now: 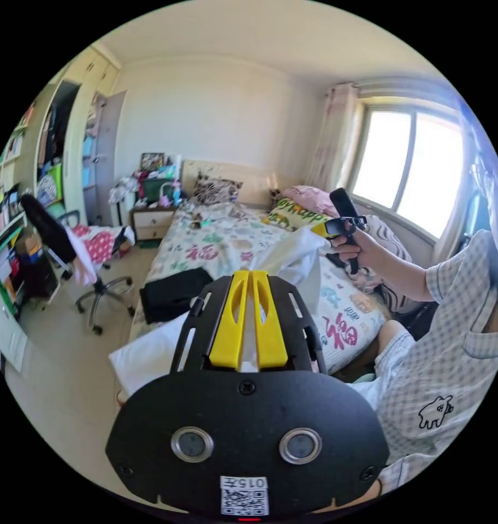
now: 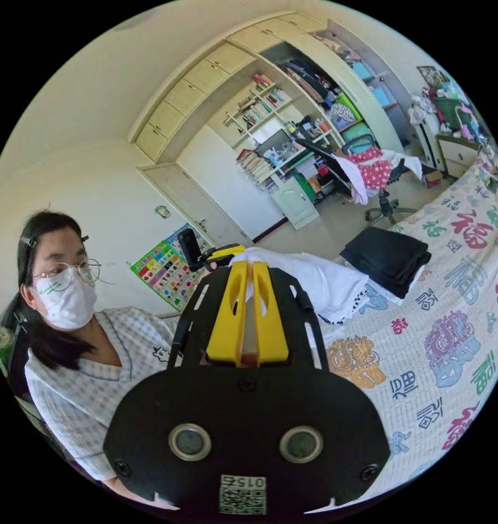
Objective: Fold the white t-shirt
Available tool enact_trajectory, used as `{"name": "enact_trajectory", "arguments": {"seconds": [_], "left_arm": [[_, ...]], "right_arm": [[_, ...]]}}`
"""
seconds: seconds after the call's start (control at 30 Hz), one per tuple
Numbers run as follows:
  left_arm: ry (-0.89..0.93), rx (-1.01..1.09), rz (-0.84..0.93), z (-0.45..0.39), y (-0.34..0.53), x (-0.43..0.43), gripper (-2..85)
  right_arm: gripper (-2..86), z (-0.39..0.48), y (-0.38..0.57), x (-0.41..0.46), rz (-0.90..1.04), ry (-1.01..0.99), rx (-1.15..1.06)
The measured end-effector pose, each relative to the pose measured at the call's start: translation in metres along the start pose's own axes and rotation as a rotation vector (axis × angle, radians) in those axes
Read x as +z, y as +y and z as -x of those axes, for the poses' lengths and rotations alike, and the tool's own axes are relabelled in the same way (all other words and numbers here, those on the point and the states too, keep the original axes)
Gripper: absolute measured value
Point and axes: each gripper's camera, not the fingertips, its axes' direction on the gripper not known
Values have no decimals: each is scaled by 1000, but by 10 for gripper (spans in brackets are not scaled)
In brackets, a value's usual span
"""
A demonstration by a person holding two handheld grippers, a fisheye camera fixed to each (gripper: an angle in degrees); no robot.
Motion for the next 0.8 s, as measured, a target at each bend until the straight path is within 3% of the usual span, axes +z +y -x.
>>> {"name": "enact_trajectory", "arguments": {"seconds": [0.17,0.33,0.4,0.57,0.8], "left_arm": [[252,102,-42,-81,-25,38,-7],[436,147,-4,-149,-36,113,-6],[490,94,44,-167,-30,161,-3],[533,-63,204,-173,11,243,19],[445,95,218,-219,34,281,116]], "right_arm": [[5,83,52,-99,-155,87,-41],[6,132,121,-195,-206,474,48],[6,127,141,-216,-201,523,138],[5,119,186,-231,-223,500,227],[6,114,207,-241,-208,434,209]]}}
